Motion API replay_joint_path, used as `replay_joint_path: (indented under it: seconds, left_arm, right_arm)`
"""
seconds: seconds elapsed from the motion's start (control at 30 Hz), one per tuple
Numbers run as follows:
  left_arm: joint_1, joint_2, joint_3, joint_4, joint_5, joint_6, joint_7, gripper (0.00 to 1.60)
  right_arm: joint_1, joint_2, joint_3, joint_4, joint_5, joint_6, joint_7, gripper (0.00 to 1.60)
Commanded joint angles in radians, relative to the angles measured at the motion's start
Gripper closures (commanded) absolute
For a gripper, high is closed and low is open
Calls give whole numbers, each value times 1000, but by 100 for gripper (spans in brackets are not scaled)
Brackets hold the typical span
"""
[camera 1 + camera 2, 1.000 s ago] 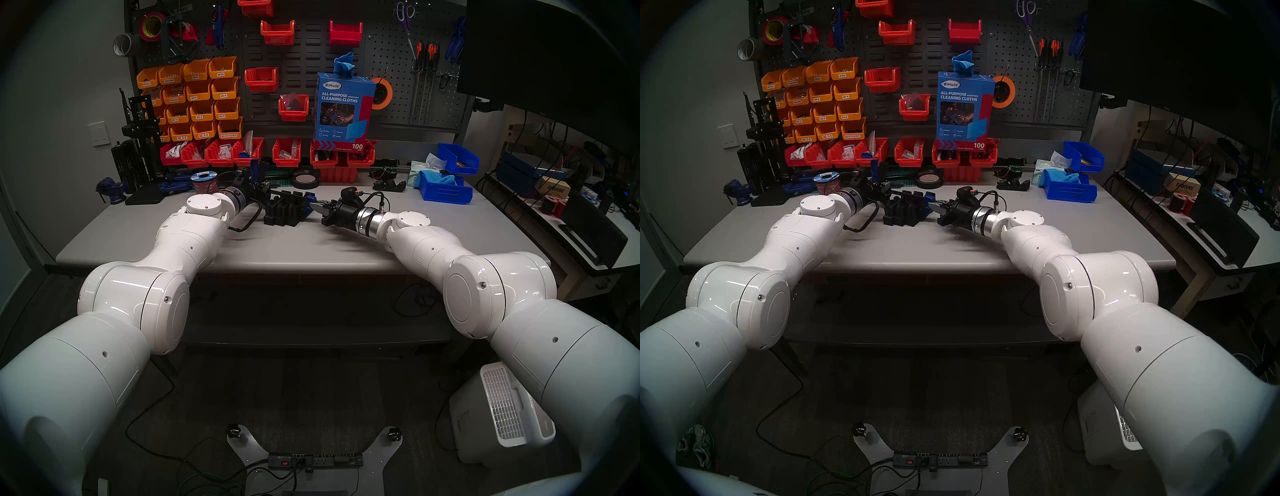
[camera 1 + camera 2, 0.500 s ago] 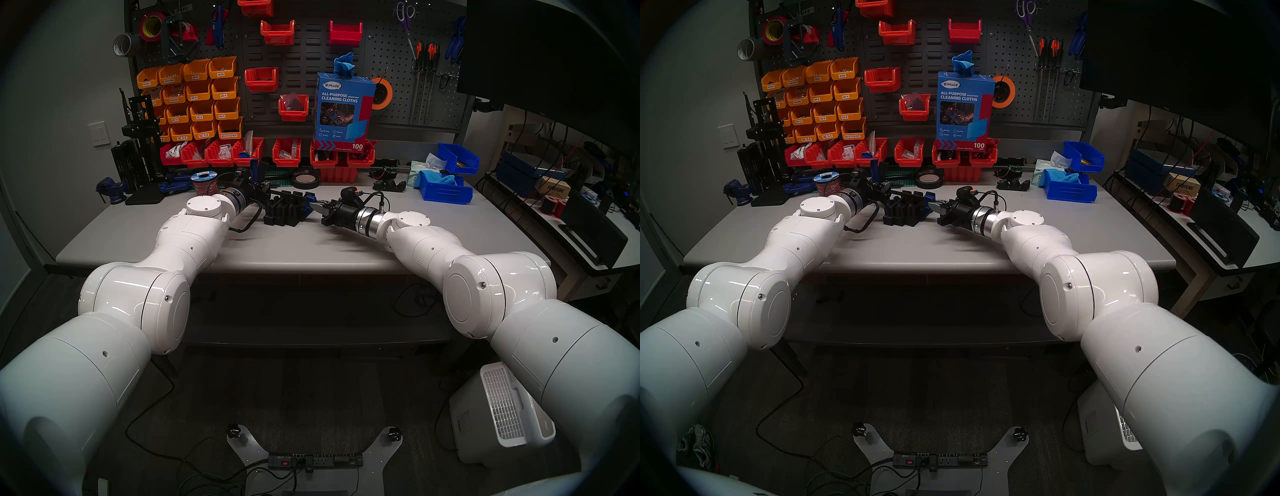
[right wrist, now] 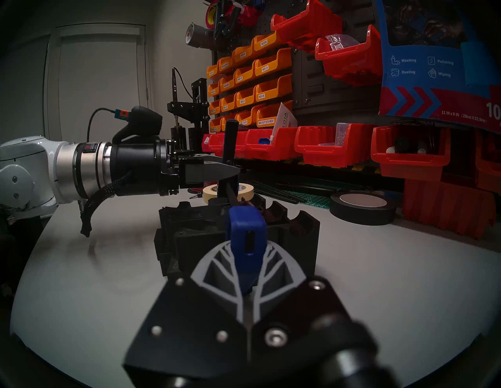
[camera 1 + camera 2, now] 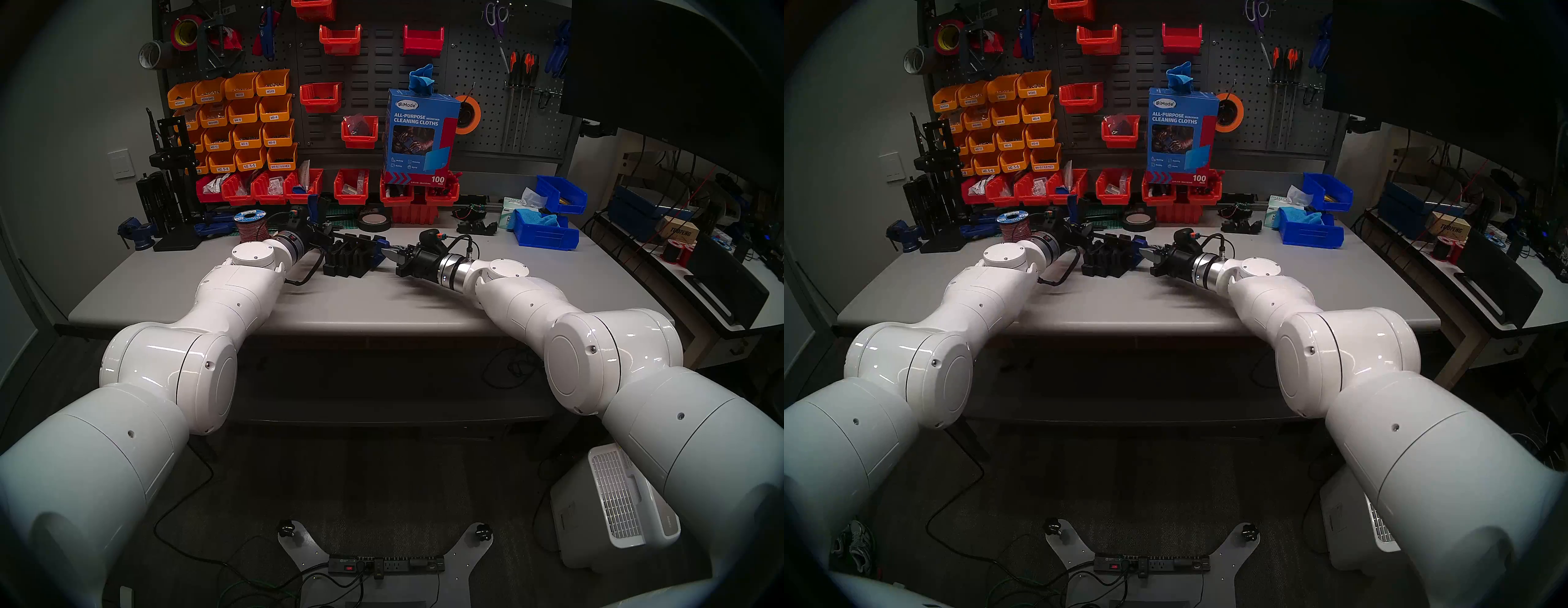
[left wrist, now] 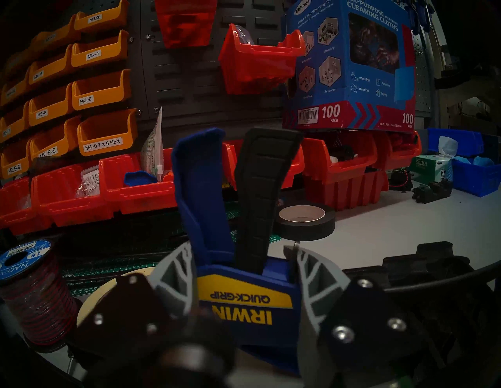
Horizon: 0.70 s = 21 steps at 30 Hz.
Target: Clamp the two 3D printed pieces together with the clamp
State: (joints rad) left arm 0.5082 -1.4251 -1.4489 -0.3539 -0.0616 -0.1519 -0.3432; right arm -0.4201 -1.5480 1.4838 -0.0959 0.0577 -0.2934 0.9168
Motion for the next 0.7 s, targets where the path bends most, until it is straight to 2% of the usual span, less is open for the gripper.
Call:
replay_joint_path:
  seconds: [0.0, 0.67]
  left_arm:
    - [-62, -18, -9, -40, -12, -31, -9, 160]
    - [-61, -43, -40, -54, -33, -46, -20, 160]
  right_arm:
    - [45, -4, 4, -33, 4, -2, -3, 160]
    - [45, -4, 4, -33, 3, -3, -4, 160]
